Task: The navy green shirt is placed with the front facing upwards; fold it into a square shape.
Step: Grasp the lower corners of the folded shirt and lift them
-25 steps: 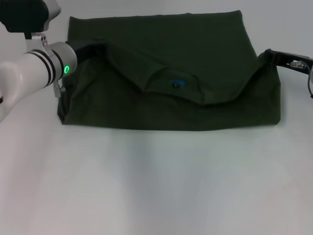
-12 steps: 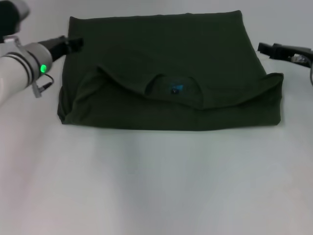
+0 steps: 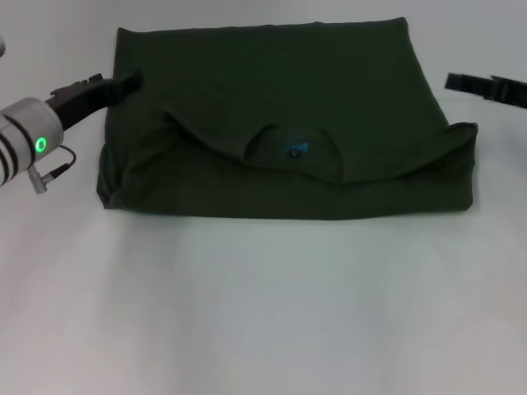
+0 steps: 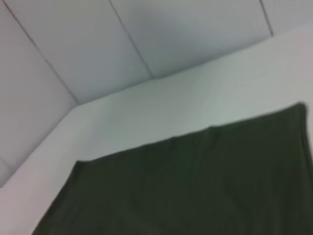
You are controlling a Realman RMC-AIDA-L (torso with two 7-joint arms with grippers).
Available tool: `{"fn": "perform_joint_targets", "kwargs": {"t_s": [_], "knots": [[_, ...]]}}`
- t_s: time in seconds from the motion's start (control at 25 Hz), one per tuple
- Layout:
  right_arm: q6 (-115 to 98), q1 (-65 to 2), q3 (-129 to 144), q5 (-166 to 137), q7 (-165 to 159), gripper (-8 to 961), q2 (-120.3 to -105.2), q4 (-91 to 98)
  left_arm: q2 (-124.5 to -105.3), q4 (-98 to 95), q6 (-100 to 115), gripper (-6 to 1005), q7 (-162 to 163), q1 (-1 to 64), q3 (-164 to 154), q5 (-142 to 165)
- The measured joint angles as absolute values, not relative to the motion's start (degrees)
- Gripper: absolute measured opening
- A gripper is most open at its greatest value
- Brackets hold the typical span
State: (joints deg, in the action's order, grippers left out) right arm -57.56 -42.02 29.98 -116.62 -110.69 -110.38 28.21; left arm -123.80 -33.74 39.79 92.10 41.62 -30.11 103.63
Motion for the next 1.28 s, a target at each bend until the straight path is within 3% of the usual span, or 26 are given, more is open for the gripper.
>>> {"fn": "perform_joint_targets", "kwargs": {"t_s": [0.12,0.36,1.28], "knots": [[-63.26,-39.56,30.59,-116.64,-113.63,713,-109.06,29.02,-123.76,-34.87,43.34,733,92.10,39.75,-30.29,103.69],[-72.64,-35.62,30.56,-116.59,-115.37,719,-108.19,30.78,-123.65,-38.60,48.71,731,92.10,35.21,-34.23,105.27],[-72.04,-34.23,30.12,-116.44,-120.00,719,-108.87,30.66,-124.06,-40.84,48.65,731,92.06,32.65,-37.92,123.42]]}}
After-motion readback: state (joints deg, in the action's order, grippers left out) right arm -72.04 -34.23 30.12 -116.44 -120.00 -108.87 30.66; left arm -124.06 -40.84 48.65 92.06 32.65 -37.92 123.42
